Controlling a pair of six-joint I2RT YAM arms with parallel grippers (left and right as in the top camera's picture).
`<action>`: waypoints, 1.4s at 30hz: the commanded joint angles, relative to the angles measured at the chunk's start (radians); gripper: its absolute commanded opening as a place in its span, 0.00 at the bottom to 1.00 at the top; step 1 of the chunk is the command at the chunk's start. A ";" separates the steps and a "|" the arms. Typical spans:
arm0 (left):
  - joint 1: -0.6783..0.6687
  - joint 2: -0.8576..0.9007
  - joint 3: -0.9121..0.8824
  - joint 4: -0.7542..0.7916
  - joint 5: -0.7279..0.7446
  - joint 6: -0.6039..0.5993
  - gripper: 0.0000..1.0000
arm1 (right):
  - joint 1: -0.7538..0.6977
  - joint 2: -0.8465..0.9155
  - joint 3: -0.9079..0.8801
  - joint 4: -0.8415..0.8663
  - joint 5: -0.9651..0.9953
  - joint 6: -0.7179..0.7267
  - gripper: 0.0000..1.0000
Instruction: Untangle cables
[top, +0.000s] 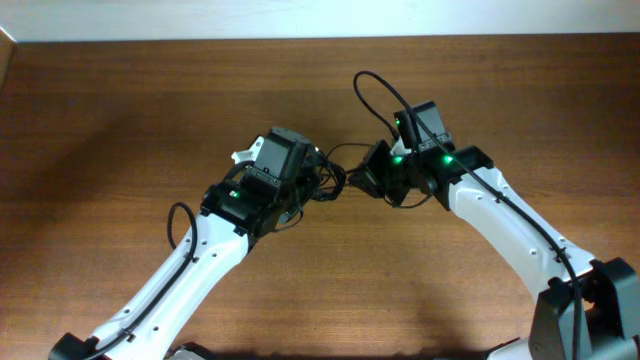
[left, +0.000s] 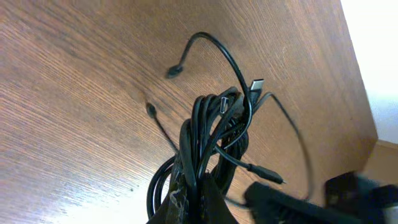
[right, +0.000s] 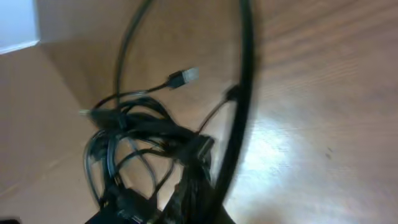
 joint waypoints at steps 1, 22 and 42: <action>0.001 -0.007 0.001 0.000 -0.114 0.179 0.00 | -0.010 -0.103 0.028 0.043 -0.050 -0.169 0.04; 0.002 0.006 0.001 0.118 0.434 1.330 0.00 | -0.236 -0.318 0.038 -0.458 0.143 -0.738 0.82; 0.001 0.011 0.001 0.122 0.351 1.019 0.00 | -0.294 -0.327 0.056 -0.455 -0.050 -0.747 0.32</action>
